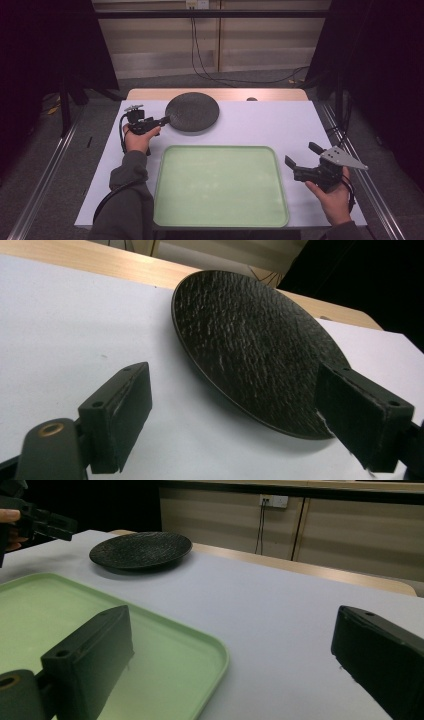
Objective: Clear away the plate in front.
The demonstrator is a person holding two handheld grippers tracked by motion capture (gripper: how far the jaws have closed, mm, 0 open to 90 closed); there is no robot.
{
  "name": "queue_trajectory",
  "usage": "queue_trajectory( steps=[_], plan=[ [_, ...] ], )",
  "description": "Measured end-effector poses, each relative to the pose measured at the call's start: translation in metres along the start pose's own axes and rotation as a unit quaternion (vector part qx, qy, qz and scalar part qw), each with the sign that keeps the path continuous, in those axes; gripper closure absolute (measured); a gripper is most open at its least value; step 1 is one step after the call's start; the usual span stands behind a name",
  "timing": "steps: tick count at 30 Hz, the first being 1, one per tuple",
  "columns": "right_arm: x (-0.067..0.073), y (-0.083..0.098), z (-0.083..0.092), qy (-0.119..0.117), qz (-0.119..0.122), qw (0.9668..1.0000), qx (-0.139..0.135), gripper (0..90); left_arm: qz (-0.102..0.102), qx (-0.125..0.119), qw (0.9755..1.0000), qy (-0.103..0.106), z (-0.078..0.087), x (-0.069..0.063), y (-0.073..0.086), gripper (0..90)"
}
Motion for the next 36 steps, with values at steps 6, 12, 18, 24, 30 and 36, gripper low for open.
queue_trajectory(
  steps=[6,12,18,24,30,36],
  plan=[
    [-0.001,0.001,0.0,-0.003,-0.004,1.0,0.002,2.9,0.012,0.003,0.9999,-0.012,-0.009,0.009,-0.005,22.8],
    [-0.004,0.002,0.0,-0.002,-0.005,1.0,0.005,2.9,0.027,-0.001,0.9996,-0.013,-0.016,0.012,-0.009,25.2],
    [-0.006,0.002,0.001,-0.002,-0.013,0.9999,0.006,3.0,0.035,-0.007,0.9991,-0.022,-0.028,0.015,-0.009,34.2],
    [-0.005,0.001,0.001,-0.006,-0.011,0.9999,0.003,3.1,0.069,-0.001,0.9975,-0.016,-0.039,0.018,-0.002,44.9],
    [-0.007,0.001,0.001,-0.004,-0.017,0.9998,0.001,3.1,0.087,0.008,0.996,-0.019,-0.047,0.017,0.002,50.9],
    [-0.008,0.0,0.001,-0.003,-0.024,0.9997,0.0,3.1,0.149,-0.008,0.9889,-0.002,-0.056,0.017,0.005,56.8]
  ],
)
Point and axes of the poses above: each handheld gripper's, and its own axes: z roughly backward along the jaws, y roughly out of its underside, x roughly to its left, the point moved 7 cm from there along -z, roughly forward along the jaws, and after that the axes turned 8 degrees about y, right-handed, at the moved point
